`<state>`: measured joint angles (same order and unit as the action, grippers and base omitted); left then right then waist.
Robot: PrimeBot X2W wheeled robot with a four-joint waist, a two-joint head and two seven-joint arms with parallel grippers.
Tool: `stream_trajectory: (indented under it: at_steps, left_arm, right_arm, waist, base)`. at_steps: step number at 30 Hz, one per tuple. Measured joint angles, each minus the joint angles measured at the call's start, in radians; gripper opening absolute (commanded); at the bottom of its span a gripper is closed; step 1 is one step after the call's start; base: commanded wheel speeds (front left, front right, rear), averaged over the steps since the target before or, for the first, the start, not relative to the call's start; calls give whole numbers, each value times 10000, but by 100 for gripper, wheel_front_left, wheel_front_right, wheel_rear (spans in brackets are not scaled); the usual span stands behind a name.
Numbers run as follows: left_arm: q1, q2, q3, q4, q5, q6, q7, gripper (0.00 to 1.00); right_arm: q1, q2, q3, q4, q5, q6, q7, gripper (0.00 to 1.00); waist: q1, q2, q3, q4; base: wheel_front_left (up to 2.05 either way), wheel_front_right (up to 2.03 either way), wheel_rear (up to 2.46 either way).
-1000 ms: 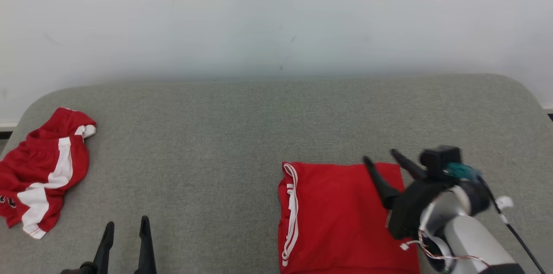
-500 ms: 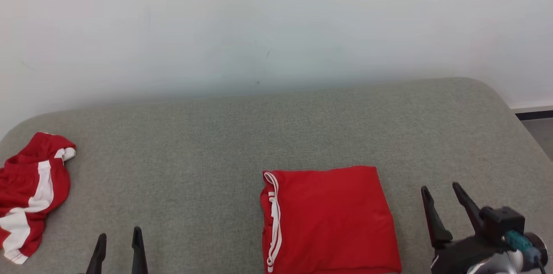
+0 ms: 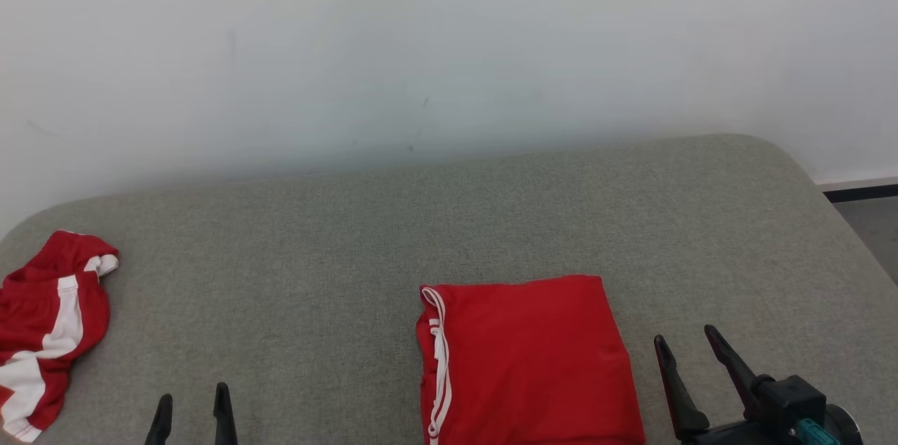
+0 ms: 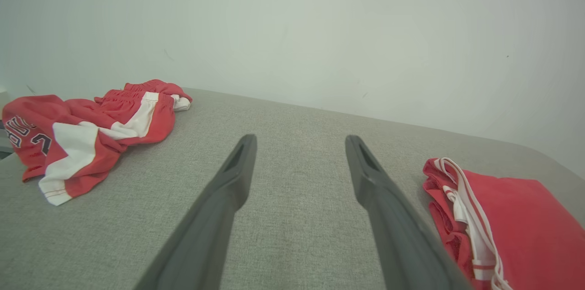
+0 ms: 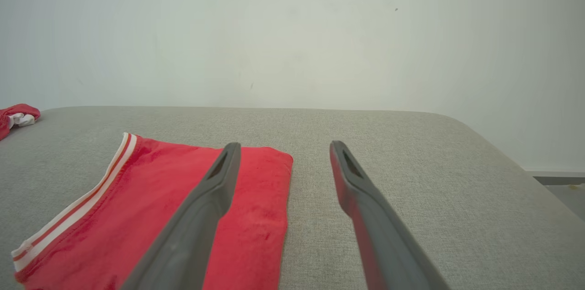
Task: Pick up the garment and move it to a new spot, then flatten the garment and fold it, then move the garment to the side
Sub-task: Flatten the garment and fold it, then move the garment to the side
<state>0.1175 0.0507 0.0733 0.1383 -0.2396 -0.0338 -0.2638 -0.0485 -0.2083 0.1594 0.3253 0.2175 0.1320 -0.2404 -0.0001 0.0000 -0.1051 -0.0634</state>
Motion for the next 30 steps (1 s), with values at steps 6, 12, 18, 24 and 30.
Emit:
stream_trajectory:
  at_steps: [6, 12, 18, 24, 30]
  left_arm:
    - [-1, -2, -61, 35, -4, 15, 0, 100]
    - [0, 0, -84, 58, 4, 15, 0, 100]
    - [0, -2, -61, 71, 8, -8, 0, 100]
    - [1, 0, 35, 84, 36, -75, 0, 100]
    - [0, -2, -71, 88, 56, -125, 0, 100]
  right_arm:
    - [86, 159, -115, -173, -40, 0, -6, 100]
    - [87, 245, -251, -219, -176, 0, 96, 100]
    - [94, 336, -330, -199, -351, 0, 161, 100]
    - [99, 403, -422, -155, -418, 0, 221, 100]
    - [-91, 351, -650, -58, -389, 0, 589, 100]
  waist:
    - [0, 0, -16, -21]
    - [1, 0, -8, 29]
    - [1, 0, 7, 67]
    - [1, 0, 9, 112]
    - [1, 0, 87, 361]
  base:
    - [0, 0, 0]
    - [0, 0, 0]
    - [0, 0, 0]
    - [0, 0, 0]
    - [0, 0, 0]
